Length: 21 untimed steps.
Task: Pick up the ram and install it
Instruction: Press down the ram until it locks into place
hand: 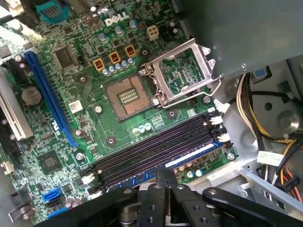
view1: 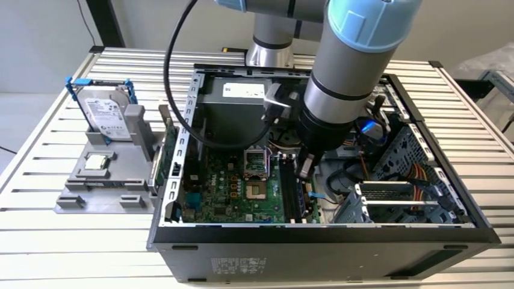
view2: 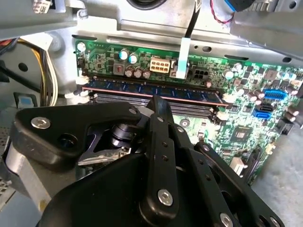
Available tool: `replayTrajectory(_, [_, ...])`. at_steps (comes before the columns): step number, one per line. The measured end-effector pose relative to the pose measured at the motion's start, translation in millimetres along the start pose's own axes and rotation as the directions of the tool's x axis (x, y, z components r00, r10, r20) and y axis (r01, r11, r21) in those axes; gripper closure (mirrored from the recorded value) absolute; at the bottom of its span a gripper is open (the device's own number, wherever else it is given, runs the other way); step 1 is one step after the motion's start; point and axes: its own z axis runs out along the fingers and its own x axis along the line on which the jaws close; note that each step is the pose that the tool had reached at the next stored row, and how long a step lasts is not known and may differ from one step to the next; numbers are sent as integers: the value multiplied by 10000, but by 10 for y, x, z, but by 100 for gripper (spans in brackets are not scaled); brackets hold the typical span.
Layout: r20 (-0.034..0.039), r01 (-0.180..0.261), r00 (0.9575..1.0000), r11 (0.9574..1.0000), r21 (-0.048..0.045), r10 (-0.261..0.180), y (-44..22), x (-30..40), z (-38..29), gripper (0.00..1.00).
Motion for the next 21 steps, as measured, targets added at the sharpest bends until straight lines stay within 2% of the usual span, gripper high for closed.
replayTrajectory(6, [-13, 576, 9983, 9983, -30, -576, -5, -3, 0, 100])
replayTrajectory(11, [-21, 1095, 9940, 9940, -58, -1095, -15, -7, 0, 100])
replayTrajectory(16, [-27, 1627, 9867, 9866, -87, -1628, -24, -11, 0, 100])
replayTrajectory(21, [-34, 2223, 9750, 9749, -121, -2224, -28, -12, 0, 100])
